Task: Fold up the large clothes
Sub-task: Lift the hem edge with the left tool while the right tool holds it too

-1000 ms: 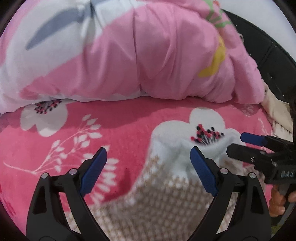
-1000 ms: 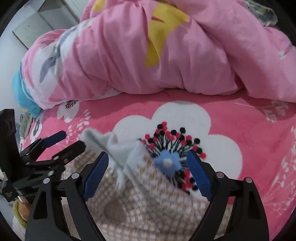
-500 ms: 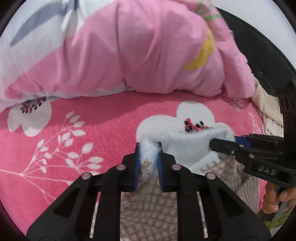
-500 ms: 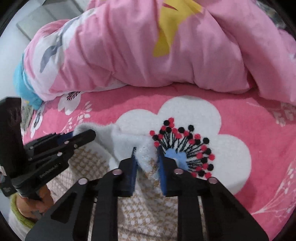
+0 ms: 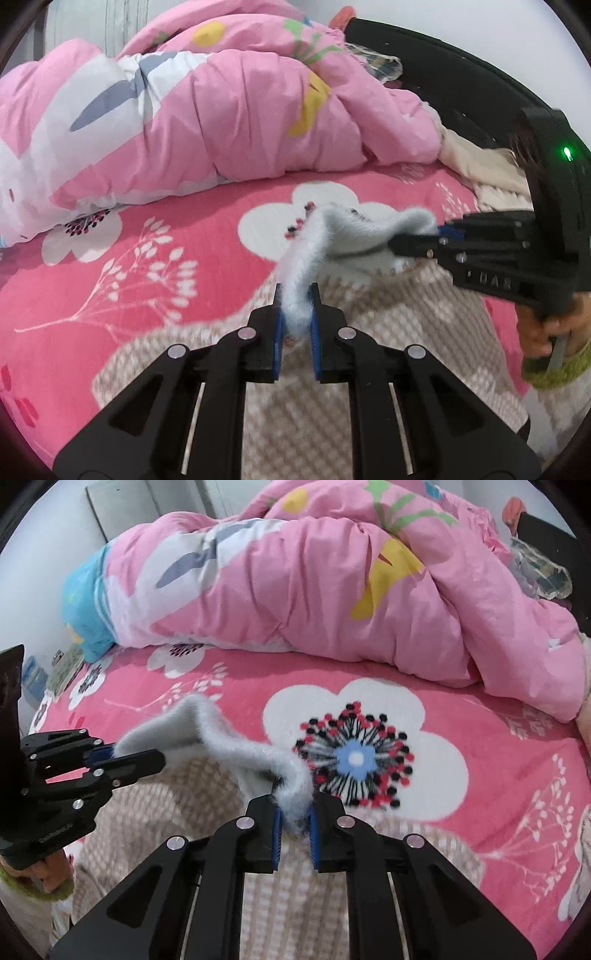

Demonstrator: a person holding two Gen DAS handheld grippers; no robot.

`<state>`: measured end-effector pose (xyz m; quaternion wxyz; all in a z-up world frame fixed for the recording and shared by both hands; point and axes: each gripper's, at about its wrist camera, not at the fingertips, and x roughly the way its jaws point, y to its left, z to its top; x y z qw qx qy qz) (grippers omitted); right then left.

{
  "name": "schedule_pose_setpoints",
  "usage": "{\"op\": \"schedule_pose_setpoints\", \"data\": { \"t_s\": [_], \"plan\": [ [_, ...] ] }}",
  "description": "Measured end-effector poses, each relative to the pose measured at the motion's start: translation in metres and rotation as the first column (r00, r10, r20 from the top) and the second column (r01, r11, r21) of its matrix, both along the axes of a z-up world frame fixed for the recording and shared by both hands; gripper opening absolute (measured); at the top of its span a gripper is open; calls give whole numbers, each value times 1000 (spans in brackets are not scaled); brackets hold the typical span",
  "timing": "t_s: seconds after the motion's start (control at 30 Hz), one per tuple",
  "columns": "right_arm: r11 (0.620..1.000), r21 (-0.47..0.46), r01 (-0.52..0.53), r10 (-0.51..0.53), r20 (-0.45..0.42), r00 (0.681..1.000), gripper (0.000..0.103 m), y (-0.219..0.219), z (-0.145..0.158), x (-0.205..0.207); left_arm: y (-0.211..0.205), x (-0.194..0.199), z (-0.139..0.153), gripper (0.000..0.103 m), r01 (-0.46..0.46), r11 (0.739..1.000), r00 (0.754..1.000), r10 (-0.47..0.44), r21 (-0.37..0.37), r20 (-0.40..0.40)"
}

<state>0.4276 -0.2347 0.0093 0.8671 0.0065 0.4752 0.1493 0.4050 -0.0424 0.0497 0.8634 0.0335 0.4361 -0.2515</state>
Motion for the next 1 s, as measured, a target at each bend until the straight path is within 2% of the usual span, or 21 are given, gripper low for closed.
{"op": "schedule_pose_setpoints", "data": {
  "t_s": [0.37,0.6,0.67,0.73,0.87,1.0],
  "plan": [
    [1000,-4,-25,25,33,999,12,1,-18,-69,8,-74,-21,11,43,997,997,-48,71,67],
    [998,-28,-59,59,22,998,18,2,-33,-96,8,-97,-44,11,58,990,994,-69,128,86],
    [998,9,-60,60,0,998,29,-4,-29,-104,10,-101,-47,11,58,989,993,-71,134,99],
    [993,86,-79,79,4,997,38,-12,-17,-116,11,-104,-50,11,61,989,991,-76,136,106],
    [973,203,-111,103,47,994,40,-21,12,-123,12,-105,-52,11,67,989,991,-82,135,110],
    [956,275,-98,80,79,994,40,-18,30,-101,13,-106,-53,11,61,990,992,-74,124,104]
  ]
}}
